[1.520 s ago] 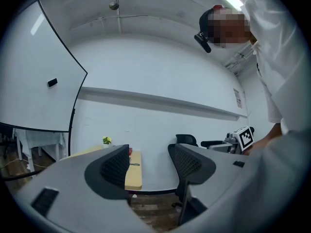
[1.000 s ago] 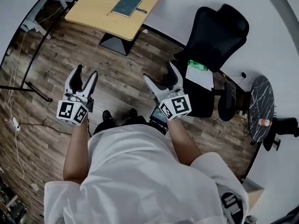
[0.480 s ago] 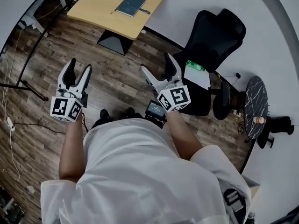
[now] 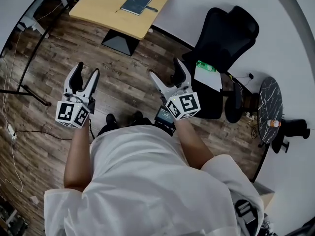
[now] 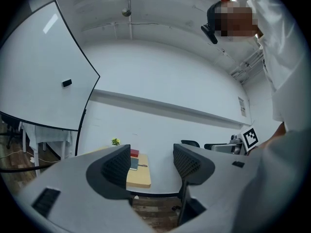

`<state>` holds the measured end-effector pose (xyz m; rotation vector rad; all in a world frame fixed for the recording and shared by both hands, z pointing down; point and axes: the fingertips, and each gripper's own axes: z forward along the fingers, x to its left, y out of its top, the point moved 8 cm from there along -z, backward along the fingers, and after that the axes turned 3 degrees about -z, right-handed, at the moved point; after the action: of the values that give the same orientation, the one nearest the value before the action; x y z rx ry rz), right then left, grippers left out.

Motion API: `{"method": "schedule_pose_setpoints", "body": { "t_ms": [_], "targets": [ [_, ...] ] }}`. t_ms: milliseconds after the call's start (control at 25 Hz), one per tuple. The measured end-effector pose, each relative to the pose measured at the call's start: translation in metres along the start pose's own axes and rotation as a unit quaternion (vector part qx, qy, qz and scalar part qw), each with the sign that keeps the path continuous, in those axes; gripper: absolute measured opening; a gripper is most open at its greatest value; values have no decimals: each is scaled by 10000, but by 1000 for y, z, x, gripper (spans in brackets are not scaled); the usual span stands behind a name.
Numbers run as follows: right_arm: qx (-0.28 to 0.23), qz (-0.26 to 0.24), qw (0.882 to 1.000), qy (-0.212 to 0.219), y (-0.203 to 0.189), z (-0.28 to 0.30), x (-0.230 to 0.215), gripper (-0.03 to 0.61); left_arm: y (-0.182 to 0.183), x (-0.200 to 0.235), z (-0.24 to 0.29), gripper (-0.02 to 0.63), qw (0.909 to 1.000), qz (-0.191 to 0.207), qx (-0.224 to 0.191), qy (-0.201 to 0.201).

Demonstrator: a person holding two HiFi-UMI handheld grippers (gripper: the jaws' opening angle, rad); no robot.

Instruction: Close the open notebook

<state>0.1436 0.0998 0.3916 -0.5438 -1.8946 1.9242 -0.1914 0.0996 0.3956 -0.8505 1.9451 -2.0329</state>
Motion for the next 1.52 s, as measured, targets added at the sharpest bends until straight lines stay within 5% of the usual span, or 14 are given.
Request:
{"method": "schedule_pose_setpoints", "body": {
  "t_ms": [560, 1520],
  "targets": [
    [-165, -47, 9995, 258, 8, 12, 17, 434, 12, -8, -20, 273, 9999, -11, -104, 29],
    [4, -56, 9999, -120, 3, -17, -2, 434, -1, -18, -7, 273, 9999, -90, 1, -109]
  ]
}}
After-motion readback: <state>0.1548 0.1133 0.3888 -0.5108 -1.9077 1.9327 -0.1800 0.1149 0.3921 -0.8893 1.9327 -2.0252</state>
